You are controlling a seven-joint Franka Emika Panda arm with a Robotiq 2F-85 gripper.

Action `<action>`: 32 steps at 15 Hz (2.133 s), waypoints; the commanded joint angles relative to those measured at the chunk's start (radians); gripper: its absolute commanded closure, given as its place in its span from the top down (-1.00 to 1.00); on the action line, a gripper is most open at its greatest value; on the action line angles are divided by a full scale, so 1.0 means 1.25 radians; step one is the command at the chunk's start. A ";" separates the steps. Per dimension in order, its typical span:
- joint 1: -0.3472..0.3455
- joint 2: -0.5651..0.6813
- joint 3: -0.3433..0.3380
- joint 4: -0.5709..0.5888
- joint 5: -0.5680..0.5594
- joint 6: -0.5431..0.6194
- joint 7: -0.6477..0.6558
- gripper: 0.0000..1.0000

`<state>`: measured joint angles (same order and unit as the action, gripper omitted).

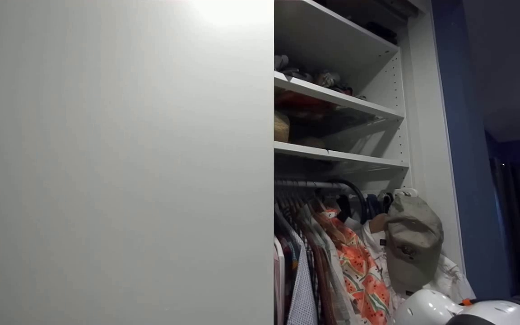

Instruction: Move the white bottle to inside the open drawer

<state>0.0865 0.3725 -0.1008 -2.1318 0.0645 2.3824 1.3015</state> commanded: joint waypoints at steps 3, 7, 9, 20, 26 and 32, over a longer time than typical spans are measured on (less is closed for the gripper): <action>0.001 0.070 0.012 0.077 -0.011 -0.024 -0.031 1.00; -0.005 0.114 0.023 0.105 0.011 -0.020 -0.071 1.00; -0.003 0.129 0.024 0.104 0.013 -0.013 -0.073 1.00; -0.021 0.148 0.031 0.093 0.083 0.008 -0.124 0.18; -0.036 0.085 0.039 0.021 0.147 0.055 -0.136 -0.63; -0.085 -0.021 0.087 -0.171 0.304 0.208 -0.261 -0.87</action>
<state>0.0314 0.4511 -0.0449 -2.1858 0.3284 2.5417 1.0791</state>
